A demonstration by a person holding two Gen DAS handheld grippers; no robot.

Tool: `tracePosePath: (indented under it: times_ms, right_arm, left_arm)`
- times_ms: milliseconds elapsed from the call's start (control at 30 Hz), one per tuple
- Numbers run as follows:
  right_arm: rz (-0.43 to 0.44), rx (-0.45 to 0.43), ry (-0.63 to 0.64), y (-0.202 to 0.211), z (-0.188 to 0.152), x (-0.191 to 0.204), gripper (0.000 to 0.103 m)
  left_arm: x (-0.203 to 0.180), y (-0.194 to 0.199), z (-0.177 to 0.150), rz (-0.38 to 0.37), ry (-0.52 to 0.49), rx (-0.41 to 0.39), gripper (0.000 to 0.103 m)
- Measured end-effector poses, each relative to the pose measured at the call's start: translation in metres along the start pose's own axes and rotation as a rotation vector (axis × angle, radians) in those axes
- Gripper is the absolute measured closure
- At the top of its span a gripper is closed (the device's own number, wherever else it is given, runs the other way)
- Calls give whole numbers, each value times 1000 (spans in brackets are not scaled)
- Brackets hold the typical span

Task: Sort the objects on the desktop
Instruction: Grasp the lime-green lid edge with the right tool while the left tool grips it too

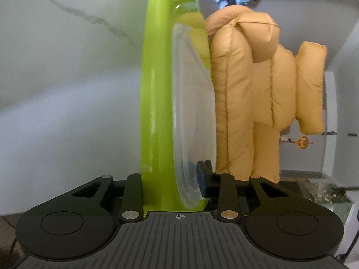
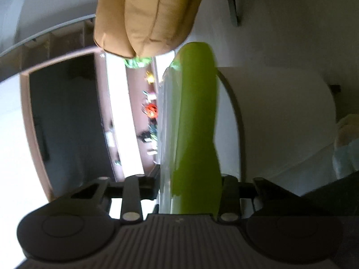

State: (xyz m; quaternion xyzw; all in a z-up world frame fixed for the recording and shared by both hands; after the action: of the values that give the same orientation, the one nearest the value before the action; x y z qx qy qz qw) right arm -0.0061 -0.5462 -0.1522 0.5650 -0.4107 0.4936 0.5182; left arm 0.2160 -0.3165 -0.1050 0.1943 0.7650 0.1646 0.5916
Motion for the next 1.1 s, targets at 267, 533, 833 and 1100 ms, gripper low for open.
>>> tracePosePath:
  times_ms: [267, 533, 833, 1100]
  right_arm:
    - [182, 15, 219, 8, 23, 75, 82]
    - [320, 121, 291, 22, 18, 118, 74]
    - [363, 208, 378, 35, -2, 154, 69]
    - [510, 284, 560, 22, -47, 222, 67]
  left_arm:
    - [-20, 38, 14, -70, -75, -128, 9]
    - [-28, 31, 32, -47, 21, -143, 5]
    - [-90, 61, 20, -152, -140, -243, 65]
    - [-168, 162, -3, -233, -434, -472, 68]
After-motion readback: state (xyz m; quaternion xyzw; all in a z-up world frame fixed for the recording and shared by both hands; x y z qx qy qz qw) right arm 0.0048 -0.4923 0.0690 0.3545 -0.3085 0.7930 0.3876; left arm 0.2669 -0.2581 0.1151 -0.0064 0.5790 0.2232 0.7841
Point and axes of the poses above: each gripper's, at about its wrist camera, not at the fingertips, and y roughly against the way its jaws point, x to its left, z to its top, the point moved 5 cm from there along -y, roughly the way its jaws point, and after that the axes turned 13 degrees about y, right-handed, at the moved point
